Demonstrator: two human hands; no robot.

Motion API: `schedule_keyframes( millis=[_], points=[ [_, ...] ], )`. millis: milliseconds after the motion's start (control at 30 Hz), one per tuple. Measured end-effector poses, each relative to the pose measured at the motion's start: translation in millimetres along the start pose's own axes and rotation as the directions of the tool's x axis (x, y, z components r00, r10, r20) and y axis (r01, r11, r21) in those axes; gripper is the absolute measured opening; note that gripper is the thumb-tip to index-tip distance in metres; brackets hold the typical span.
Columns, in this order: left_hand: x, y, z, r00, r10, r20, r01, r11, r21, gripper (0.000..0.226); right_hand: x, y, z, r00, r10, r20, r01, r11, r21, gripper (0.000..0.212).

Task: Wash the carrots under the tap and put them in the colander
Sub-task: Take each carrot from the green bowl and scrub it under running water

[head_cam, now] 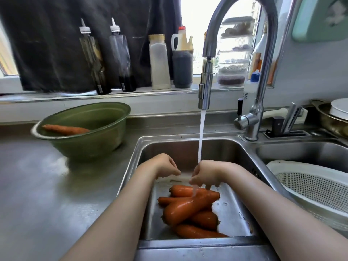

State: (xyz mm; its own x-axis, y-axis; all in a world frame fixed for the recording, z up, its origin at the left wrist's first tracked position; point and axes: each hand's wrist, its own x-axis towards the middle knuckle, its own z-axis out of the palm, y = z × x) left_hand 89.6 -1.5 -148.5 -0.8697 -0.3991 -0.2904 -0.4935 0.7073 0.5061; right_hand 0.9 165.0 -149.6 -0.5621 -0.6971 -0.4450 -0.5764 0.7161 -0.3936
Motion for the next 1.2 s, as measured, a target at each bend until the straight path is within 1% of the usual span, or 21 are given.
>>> schedule_keyframes(
  millis=[100,200,300,400,500,567,633,700,800,833,867,933,1000,1033,1100,1200],
  points=[
    [-15,17,-22,0.998,0.036,0.046,-0.039,0.998,0.053,0.020,-18,-19,-16,0.998,-0.056,-0.031,0.057,0.998,0.030,0.032],
    [-29,29,-56,0.996,0.080,0.041,-0.082,0.995,0.060,0.020,-34,-44,-35,0.982,-0.138,-0.126,0.148,0.986,0.072,0.028],
    [-48,31,-98,0.989,0.144,-0.044,-0.140,0.987,0.077,0.022,-41,-75,-57,0.956,-0.177,-0.232,0.197,0.978,0.067,0.024],
    [-68,22,-142,0.972,0.185,-0.149,-0.171,0.980,0.103,0.018,-42,-115,-82,0.910,-0.211,-0.358,0.255,0.964,0.079,0.022],
    [-78,-6,-186,0.956,0.166,-0.244,-0.138,0.982,0.127,0.018,-38,-164,-103,0.856,-0.272,-0.439,0.329,0.942,0.058,0.021],
    [-79,-34,-214,0.953,0.110,-0.282,-0.080,0.990,0.116,0.017,-30,-198,-112,0.811,-0.324,-0.487,0.380,0.925,0.016,0.021],
    [-80,-62,-237,0.949,0.070,-0.307,-0.042,0.994,0.096,0.015,-19,-232,-115,0.799,-0.378,-0.468,0.414,0.910,-0.029,0.020],
    [-79,-88,-253,0.948,0.056,-0.315,-0.021,0.993,0.113,0.013,-3,-262,-114,0.798,-0.430,-0.423,0.422,0.899,-0.119,0.022],
    [-74,-123,-267,0.947,0.027,-0.320,0.019,0.990,0.139,0.004,31,-296,-108,0.828,-0.452,-0.333,0.401,0.891,-0.211,0.021],
    [-70,-133,-268,0.949,0.014,-0.314,0.034,0.989,0.146,0.005,43,-305,-105,0.843,-0.452,-0.293,0.388,0.887,-0.250,0.022],
    [-65,-143,-270,0.955,0.000,-0.297,0.049,0.986,0.157,0.007,53,-313,-102,0.861,-0.447,-0.242,0.374,0.879,-0.295,0.026],
    [-58,-158,-271,0.968,-0.034,-0.249,0.081,0.980,0.180,0.016,71,-324,-94,0.904,-0.409,-0.123,0.336,0.859,-0.387,0.039],
    [-51,-168,-271,0.977,-0.048,-0.208,0.084,0.982,0.169,0.027,88,-329,-86,0.945,-0.325,-0.023,0.280,0.845,-0.456,0.053],
    [-48,-172,-270,0.981,-0.042,-0.192,0.074,0.984,0.159,0.032,97,-331,-82,0.961,-0.276,0.016,0.249,0.842,-0.479,0.056],
    [-42,-175,-269,0.985,-0.020,-0.171,0.048,0.985,0.163,0.039,110,-334,-75,0.977,-0.205,0.059,0.206,0.830,-0.518,0.053],
    [-32,-176,-265,0.988,0.006,-0.155,0.022,0.984,0.176,0.044,120,-336,-67,0.976,-0.212,0.053,0.203,0.791,-0.577,0.027]
  ],
)
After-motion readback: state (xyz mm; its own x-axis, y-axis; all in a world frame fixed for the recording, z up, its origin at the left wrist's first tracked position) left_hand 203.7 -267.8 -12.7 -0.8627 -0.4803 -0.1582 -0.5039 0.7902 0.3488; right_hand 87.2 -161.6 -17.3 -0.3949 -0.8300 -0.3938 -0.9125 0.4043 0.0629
